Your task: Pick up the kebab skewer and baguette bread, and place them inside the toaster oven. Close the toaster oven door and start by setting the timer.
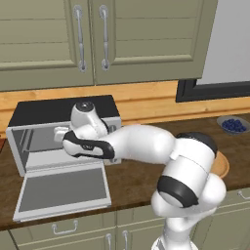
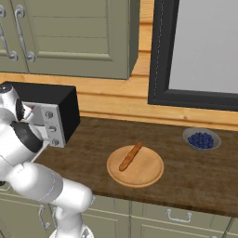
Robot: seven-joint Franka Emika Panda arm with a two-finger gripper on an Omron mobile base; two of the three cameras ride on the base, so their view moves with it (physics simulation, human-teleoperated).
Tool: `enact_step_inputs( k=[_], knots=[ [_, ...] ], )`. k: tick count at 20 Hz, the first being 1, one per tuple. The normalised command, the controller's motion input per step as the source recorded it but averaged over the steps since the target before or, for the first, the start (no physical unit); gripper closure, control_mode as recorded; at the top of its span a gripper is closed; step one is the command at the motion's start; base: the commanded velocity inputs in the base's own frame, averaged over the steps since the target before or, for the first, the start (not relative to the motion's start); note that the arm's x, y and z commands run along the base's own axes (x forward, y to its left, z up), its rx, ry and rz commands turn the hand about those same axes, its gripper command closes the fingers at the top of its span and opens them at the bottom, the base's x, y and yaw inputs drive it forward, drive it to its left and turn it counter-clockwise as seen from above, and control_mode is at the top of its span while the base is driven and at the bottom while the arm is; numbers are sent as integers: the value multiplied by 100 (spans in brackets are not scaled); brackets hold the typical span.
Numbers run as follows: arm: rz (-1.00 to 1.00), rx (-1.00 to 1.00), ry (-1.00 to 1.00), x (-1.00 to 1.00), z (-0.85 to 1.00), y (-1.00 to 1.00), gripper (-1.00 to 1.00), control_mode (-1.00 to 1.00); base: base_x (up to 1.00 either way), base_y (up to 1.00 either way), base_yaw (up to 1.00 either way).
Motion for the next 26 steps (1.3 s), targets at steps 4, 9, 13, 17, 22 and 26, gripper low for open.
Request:
enact_step_inputs(
  k=[4,9,13,17,22,26],
  knots=[
    [0,-3,-7,6,-29,2,100,-100,0,0,0],
    [0,0,-1,23,-6,0,100,-100,0,0,0],
    [0,0,0,40,0,0,100,-100,0,0,0],
    [0,0,0,15,0,1,100,-100,0,0,0],
    [0,0,0,0,0,0,100,-100,0,0,0],
    [0,0,0,0,0,0,-100,-100,0,0,0]
  ],
)
